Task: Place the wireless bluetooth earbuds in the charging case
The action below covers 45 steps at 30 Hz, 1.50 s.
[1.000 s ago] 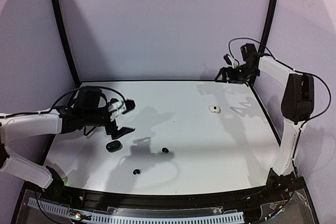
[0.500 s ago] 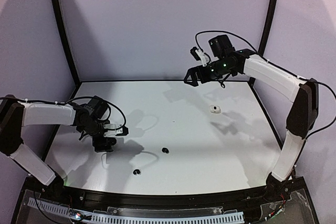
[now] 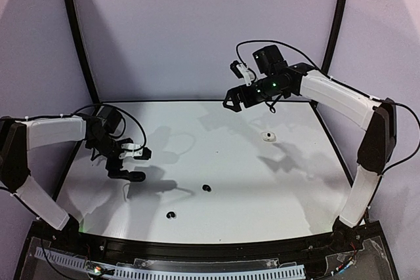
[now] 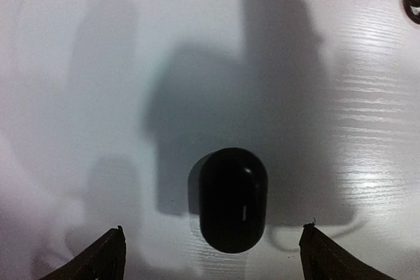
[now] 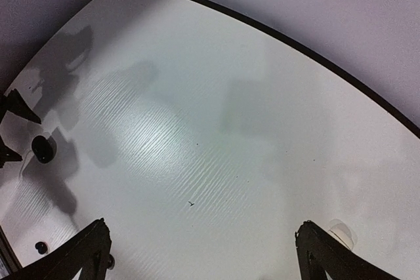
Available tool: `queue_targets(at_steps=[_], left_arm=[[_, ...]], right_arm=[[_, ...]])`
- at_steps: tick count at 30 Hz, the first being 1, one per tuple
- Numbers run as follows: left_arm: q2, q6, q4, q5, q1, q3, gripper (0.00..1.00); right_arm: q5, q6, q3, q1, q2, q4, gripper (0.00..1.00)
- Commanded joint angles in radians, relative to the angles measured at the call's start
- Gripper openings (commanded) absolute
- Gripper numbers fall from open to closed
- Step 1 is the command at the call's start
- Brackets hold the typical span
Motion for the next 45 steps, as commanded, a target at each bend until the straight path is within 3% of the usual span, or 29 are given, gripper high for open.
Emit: queue_targets(at_steps=[1,7,10,14,19,20,23,25,26,27,31,33,38,45], left_arm=[[0.026,0.203,-0.101,0.092,0.006,0.008,0.93],[0.114,0.186,-0.057,0.061,0.022,0.028,0.91],[0.19,0.176,-0.081,0.067,0.024,0.061,0.86],[0.257,0.146,-0.151,0.082,0.023,0.112,0.65],[0.251,0.137,-0.176,0.084,0.023,0.109,0.29],[0.249,0.135,-0.177,0.085,0.023,0.111,0.29],[0.235,0.11,-0.224,0.125,0.023,0.152,0.1],[0.224,0.088,-0.261,0.169,0.023,0.213,0.05],[0.216,0.077,-0.306,0.26,0.021,0.26,0.02],[0.213,0.074,-0.33,0.298,0.02,0.287,0.02],[0.21,0.077,-0.538,0.587,-0.005,0.477,0.01],[0.212,0.099,-0.632,0.666,-0.026,0.541,0.01],[0.2,-0.039,-0.696,0.839,-0.116,0.644,0.01],[0.191,-0.089,-0.697,0.887,-0.188,0.738,0.01]], right_arm=[[0.012,0.004,-0.009,0.023,0.001,0.025,0.99],[0.027,-0.008,-0.022,0.03,-0.018,0.01,0.99],[0.023,-0.004,-0.045,0.034,-0.036,0.026,0.99],[0.028,0.003,-0.036,0.045,-0.038,0.023,0.99],[0.007,-0.023,-0.027,0.074,-0.058,0.057,0.99],[0.004,-0.025,-0.03,0.075,-0.064,0.069,0.99],[-0.009,-0.066,-0.07,0.103,-0.123,0.172,0.99],[-0.01,-0.112,-0.121,0.122,-0.176,0.261,0.99],[-0.023,-0.168,-0.204,0.143,-0.248,0.387,0.98],[-0.037,-0.201,-0.245,0.151,-0.279,0.444,0.99],[-0.136,-0.645,-0.607,0.301,-0.483,0.926,0.99],[-0.117,-0.792,-0.63,0.367,-0.488,0.955,0.99],[0.039,-1.072,-0.47,0.507,-0.371,0.755,0.98],[-0.007,-1.202,-0.338,0.523,-0.266,0.515,0.92]])
